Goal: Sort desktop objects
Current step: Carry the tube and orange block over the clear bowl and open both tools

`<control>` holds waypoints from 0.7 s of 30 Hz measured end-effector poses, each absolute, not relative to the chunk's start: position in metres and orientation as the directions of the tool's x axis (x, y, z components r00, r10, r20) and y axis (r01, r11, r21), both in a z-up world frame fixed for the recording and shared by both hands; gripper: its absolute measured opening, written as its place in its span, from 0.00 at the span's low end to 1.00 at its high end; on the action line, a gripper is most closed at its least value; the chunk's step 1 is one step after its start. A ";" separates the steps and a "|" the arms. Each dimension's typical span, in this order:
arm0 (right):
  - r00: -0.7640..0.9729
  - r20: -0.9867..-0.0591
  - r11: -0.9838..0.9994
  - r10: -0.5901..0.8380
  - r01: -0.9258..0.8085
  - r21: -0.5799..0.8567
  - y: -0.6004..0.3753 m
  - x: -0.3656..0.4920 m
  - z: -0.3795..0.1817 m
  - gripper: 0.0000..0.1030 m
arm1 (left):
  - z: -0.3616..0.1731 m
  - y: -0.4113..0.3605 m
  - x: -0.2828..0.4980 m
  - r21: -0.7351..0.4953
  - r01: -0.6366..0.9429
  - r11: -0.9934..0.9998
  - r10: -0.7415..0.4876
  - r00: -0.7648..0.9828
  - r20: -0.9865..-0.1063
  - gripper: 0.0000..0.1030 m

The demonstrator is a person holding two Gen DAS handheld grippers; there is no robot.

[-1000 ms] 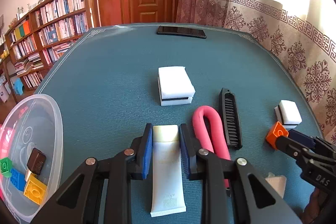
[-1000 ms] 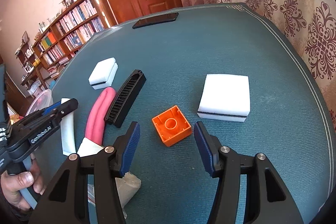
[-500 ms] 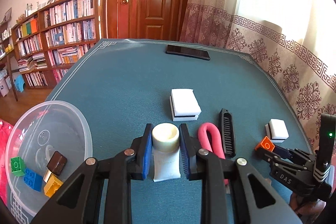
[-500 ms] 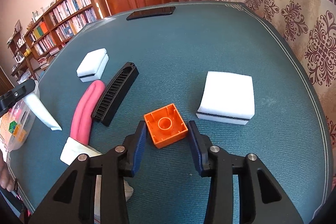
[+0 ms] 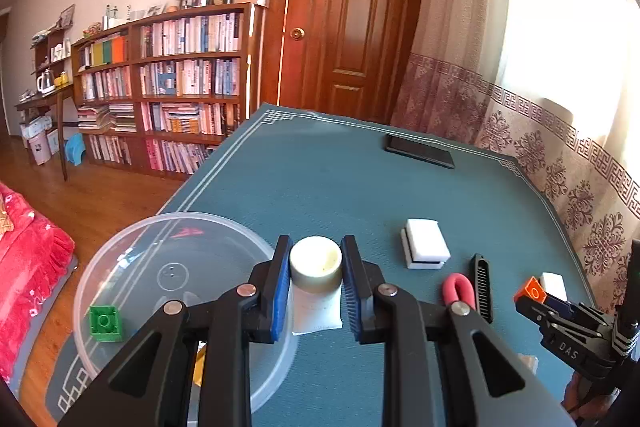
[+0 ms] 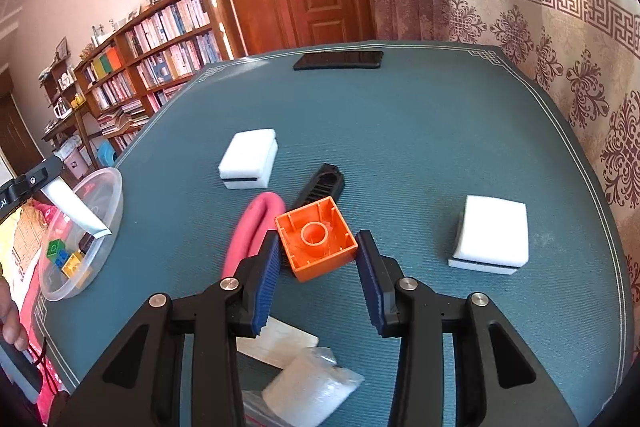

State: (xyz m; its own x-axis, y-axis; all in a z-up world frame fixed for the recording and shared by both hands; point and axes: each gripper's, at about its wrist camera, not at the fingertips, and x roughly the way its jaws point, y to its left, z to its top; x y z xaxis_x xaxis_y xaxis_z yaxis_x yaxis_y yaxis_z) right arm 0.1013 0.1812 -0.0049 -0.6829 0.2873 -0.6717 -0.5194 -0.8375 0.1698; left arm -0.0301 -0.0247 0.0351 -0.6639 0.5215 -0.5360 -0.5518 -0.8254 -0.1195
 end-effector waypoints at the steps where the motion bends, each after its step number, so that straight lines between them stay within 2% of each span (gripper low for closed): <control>1: -0.688 -0.669 -0.845 0.280 -0.507 0.168 0.177 0.097 -0.003 0.40 | 0.036 -0.032 -0.033 -0.123 -0.539 -0.834 0.513 -0.672 -0.534 0.27; 8: -0.717 -0.660 -0.889 0.226 -0.429 0.161 0.148 0.069 0.006 0.40 | 0.035 -0.074 -0.053 -0.137 -0.452 -0.881 0.451 -0.719 -0.529 0.27; 21: -0.746 -0.664 -0.952 0.055 -0.239 0.190 0.082 0.015 0.014 0.40 | 0.019 -0.130 -0.075 -0.177 -0.356 -0.918 0.390 -0.718 -0.576 0.27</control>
State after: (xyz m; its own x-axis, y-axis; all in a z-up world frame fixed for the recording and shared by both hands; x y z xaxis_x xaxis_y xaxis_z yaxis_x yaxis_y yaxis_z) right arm 0.0147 0.0815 0.0143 -0.7460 0.0548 -0.6637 -0.2389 -0.9523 0.1898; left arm -0.0750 -0.1303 0.0187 -0.7184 0.3898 -0.5761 -0.3561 -0.9176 -0.1767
